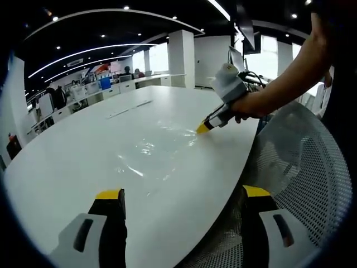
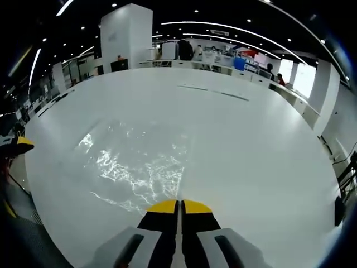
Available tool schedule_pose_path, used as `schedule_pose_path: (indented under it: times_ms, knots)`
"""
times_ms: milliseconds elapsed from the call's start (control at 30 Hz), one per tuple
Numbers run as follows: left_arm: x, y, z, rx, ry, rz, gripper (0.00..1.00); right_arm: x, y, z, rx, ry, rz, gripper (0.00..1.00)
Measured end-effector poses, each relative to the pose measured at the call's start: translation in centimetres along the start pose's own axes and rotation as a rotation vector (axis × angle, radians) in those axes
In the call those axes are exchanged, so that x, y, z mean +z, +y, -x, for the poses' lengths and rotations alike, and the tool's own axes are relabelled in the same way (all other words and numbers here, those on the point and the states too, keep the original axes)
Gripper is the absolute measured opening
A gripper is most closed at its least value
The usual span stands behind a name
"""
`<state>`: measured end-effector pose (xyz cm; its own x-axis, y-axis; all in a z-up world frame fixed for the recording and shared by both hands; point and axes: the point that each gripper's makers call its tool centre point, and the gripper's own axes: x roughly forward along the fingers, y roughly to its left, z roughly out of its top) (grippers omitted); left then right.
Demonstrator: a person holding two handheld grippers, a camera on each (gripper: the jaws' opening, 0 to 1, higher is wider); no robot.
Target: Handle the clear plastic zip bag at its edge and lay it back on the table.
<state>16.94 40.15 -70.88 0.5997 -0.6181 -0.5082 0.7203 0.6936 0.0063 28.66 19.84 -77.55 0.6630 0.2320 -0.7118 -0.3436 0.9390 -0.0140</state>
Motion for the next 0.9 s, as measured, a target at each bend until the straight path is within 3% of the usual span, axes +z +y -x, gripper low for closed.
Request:
schedule_pose_path:
  times_ms: [900]
  knots:
    - [0.2,0.0,0.0,0.001,-0.007,0.0,0.86,2.8,-0.1,2.3,0.02,-0.09,0.057,0.0]
